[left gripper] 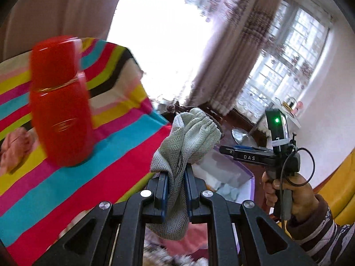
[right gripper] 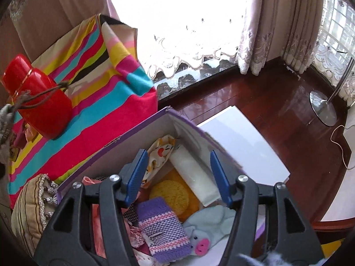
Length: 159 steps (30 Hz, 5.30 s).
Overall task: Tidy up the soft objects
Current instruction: 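Carry the floral cloth and grey bag to the box and open both tools inside, then move both open tools back to the remaining items on the striped sheet, then grasp the pink cloth with the right tool while the left tool grasps the magenta knit glove, then carry the pink cloth and magenta glove to the box and open both tools inside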
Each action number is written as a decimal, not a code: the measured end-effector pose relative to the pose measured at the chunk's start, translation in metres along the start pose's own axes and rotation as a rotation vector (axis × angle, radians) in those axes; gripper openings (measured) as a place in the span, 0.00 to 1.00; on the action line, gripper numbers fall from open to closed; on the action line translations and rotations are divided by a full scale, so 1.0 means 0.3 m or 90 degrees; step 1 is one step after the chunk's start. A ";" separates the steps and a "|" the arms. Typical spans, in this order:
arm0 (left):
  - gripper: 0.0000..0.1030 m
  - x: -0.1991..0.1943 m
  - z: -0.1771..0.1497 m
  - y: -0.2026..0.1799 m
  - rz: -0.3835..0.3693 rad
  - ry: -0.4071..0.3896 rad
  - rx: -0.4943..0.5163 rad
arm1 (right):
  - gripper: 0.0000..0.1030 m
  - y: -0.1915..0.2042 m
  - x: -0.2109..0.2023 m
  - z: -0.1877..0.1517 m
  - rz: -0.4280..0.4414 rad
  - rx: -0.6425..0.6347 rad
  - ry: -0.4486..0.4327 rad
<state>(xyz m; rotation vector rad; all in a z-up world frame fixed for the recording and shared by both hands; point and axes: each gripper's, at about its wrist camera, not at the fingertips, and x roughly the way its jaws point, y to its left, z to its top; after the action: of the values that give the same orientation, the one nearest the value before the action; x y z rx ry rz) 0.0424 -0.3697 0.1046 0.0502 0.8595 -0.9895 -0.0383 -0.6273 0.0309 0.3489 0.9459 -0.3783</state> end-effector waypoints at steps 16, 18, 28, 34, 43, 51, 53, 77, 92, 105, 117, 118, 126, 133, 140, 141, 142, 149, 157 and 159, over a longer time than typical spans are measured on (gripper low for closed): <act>0.59 0.115 -0.029 -0.107 -0.056 0.074 0.068 | 0.66 -0.094 -0.066 0.006 0.001 0.036 -0.019; 0.59 0.102 -0.031 -0.075 -0.053 0.068 0.047 | 0.66 -0.084 -0.066 0.001 0.006 0.031 -0.017; 0.59 -0.016 -0.063 0.097 -0.018 0.027 -0.039 | 0.66 0.083 -0.057 -0.027 0.055 -0.033 0.007; 0.59 -0.105 -0.104 0.258 0.026 -0.005 -0.101 | 0.66 0.252 -0.053 -0.067 0.095 -0.098 0.028; 0.59 -0.280 -0.160 0.557 0.129 -0.064 -0.213 | 0.66 0.575 -0.040 -0.136 0.184 -0.194 0.069; 0.59 -0.418 -0.207 0.776 0.211 -0.110 -0.293 | 0.70 0.871 -0.028 -0.183 0.253 -0.257 0.091; 0.59 -0.437 -0.216 0.814 0.232 -0.117 -0.301 | 0.70 0.949 -0.021 -0.188 0.266 -0.270 0.093; 0.59 -0.384 -0.213 1.173 0.384 -0.094 -0.312 | 0.74 1.509 0.183 -0.104 0.248 -0.279 0.066; 0.66 -0.273 -0.164 1.302 0.442 -0.048 -0.252 | 0.75 1.596 0.329 -0.080 0.191 -0.316 0.050; 0.12 -0.261 -0.194 1.374 0.363 -0.056 -0.300 | 0.79 1.637 0.453 -0.029 0.170 -0.308 0.050; 0.16 -0.362 -0.244 1.355 0.318 -0.130 -0.368 | 0.73 1.699 0.547 -0.001 0.137 -0.334 0.045; 0.30 -0.358 -0.243 1.357 0.325 -0.125 -0.373 | 0.69 1.703 0.548 -0.001 0.136 -0.339 0.043; 0.64 -0.262 -0.149 1.324 0.465 -0.122 -0.296 | 0.33 1.684 0.544 -0.001 0.146 -0.335 0.009; 0.64 -0.159 -0.054 1.368 0.552 -0.044 -0.209 | 0.30 1.644 0.498 -0.023 0.157 -0.329 -0.004; 0.44 -0.092 -0.079 1.450 0.570 0.043 -0.245 | 0.30 1.615 0.451 -0.045 0.172 -0.331 -0.011; 0.34 -0.099 -0.081 1.443 0.568 0.042 -0.242 | 0.30 1.608 0.440 -0.044 0.174 -0.330 -0.012; 0.23 -0.108 -0.078 1.430 0.564 0.040 -0.237 | 0.30 1.602 0.427 -0.045 0.177 -0.330 -0.014; 0.17 -0.210 -0.126 1.357 0.488 -0.002 -0.280 | 0.30 1.565 0.342 -0.054 0.192 -0.336 -0.029; 0.17 -0.371 -0.154 1.195 0.452 -0.064 -0.313 | 0.30 1.483 0.208 -0.086 0.225 -0.336 -0.043; 0.17 -0.398 -0.150 1.157 0.443 -0.080 -0.321 | 0.30 1.447 0.165 -0.097 0.229 -0.331 -0.051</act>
<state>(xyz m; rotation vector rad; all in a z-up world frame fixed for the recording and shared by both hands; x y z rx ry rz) 0.2436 -0.0669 0.0374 -0.1359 0.8652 -0.1116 0.1664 -0.2404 0.0274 0.0223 0.8472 0.1850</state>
